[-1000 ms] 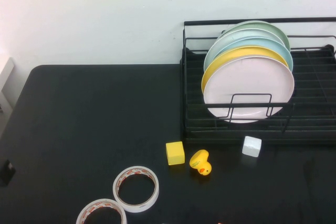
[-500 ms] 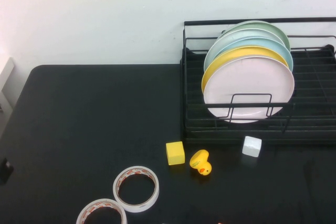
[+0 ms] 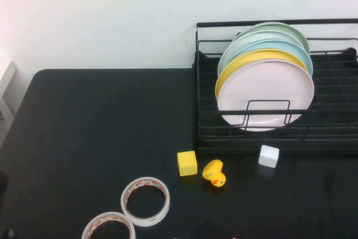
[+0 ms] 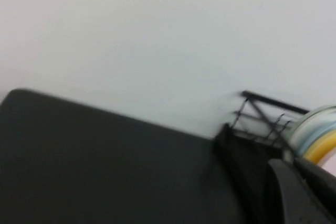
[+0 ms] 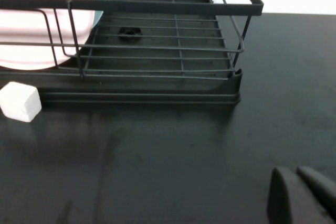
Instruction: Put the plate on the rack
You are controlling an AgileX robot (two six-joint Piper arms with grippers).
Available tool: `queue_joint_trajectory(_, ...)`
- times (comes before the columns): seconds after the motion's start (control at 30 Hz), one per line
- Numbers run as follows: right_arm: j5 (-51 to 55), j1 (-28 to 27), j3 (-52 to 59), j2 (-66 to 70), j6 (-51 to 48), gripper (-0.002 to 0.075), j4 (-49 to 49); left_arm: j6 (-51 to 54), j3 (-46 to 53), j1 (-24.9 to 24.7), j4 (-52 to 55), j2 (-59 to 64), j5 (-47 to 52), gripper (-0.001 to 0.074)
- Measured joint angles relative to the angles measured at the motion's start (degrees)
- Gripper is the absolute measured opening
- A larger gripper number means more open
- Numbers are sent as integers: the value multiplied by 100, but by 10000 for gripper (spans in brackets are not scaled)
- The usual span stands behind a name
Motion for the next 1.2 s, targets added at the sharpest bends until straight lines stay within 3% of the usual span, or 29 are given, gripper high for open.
queue_joint_trajectory(0.13,0,0,0,0,0,-2,0,-1267,330,1031,1616,-634,947,-3)
queue_joint_trajectory(0.3,0,0,0,0,0,-2,0,-2568,402,2269,2907,-1291,2112,-3)
queue_joint_trajectory(0.43,0,0,0,0,0,-2,0,-2807,451,2697,3514,-1698,2542,-3)
queue_joint_trajectory(0.6,0,0,0,0,0,-2,0,-2735,736,2604,3753,-2122,2596,-3)
queue_joint_trajectory(0.93,0,0,0,0,0,-2,0,-2513,749,1604,4065,-2214,3030,-3)
queue_joint_trajectory(1.2,0,0,0,0,0,-2,0,-2434,739,1545,4045,-2214,3445,-3)
